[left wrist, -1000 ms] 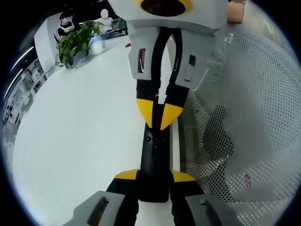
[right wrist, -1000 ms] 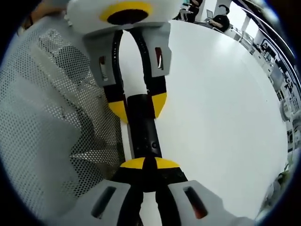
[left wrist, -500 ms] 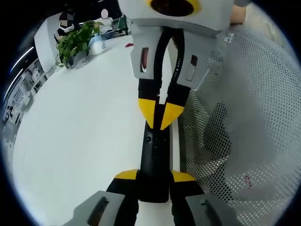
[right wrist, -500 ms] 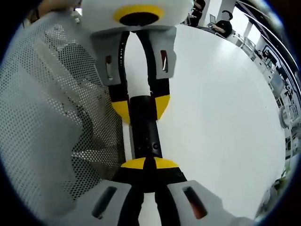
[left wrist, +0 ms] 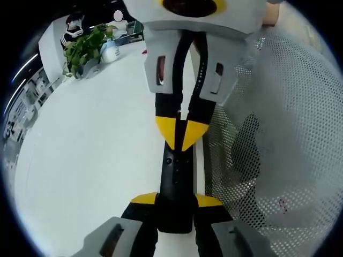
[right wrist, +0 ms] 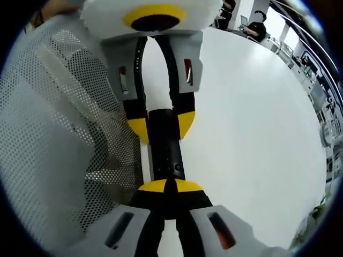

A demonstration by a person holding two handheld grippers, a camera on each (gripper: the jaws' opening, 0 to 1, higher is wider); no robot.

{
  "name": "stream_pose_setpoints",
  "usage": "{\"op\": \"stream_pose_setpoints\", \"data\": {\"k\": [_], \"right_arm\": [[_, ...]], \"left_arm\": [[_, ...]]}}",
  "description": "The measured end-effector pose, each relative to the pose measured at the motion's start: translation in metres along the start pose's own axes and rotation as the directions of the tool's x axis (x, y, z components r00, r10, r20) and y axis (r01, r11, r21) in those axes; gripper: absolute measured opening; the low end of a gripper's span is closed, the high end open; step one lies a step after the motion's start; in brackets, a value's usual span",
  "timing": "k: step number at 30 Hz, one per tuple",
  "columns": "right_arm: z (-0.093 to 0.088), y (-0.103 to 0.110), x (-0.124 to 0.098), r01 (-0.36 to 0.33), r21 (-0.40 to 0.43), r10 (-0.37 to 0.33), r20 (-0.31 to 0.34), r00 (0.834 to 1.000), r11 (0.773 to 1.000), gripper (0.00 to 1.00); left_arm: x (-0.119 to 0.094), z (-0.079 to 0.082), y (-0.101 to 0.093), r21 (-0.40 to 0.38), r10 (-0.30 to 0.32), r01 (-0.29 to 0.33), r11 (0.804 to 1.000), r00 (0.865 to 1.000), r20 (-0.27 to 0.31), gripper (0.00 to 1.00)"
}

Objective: Press the specified remote control buttons in sequence, fully releasing each button before pressing the next.

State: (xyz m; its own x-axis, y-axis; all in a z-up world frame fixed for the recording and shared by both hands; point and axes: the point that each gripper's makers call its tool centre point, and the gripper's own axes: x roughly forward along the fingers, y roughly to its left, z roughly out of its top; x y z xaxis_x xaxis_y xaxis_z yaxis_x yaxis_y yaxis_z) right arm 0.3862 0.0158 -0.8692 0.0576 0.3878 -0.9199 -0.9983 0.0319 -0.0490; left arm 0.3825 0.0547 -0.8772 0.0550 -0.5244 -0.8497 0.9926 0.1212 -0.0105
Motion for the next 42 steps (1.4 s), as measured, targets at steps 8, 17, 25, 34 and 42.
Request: {"op": "stream_pose_setpoints", "data": {"k": [8,17,25,34,42], "right_arm": [[0.000,0.001,0.001,0.004,-0.121,-0.010,-0.052,0.999,0.993,0.02],[-0.001,-0.001,0.002,-0.047,0.030,0.050,-0.103,0.993,0.998,0.02],[-0.002,-0.003,0.000,0.052,0.197,-0.043,-0.048,0.998,0.979,0.01],[-0.010,0.000,-0.004,0.127,0.332,-0.111,-0.068,0.991,0.935,0.00],[-0.023,0.001,-0.010,0.147,0.508,-0.119,-0.087,0.989,0.849,0.00]], "left_arm": [[0.000,0.000,0.000,0.003,-0.003,0.003,1.000,1.000,0.000,0.25],[0.000,0.000,0.000,0.001,-0.005,0.005,1.000,1.000,0.002,0.25],[0.000,0.000,0.000,-0.001,-0.009,0.009,1.000,1.000,0.011,0.24],[0.000,0.000,0.000,-0.017,0.002,-0.002,1.000,1.000,-0.019,0.24],[0.001,0.001,0.000,-0.025,0.007,-0.008,1.000,0.999,-0.039,0.24]]}}
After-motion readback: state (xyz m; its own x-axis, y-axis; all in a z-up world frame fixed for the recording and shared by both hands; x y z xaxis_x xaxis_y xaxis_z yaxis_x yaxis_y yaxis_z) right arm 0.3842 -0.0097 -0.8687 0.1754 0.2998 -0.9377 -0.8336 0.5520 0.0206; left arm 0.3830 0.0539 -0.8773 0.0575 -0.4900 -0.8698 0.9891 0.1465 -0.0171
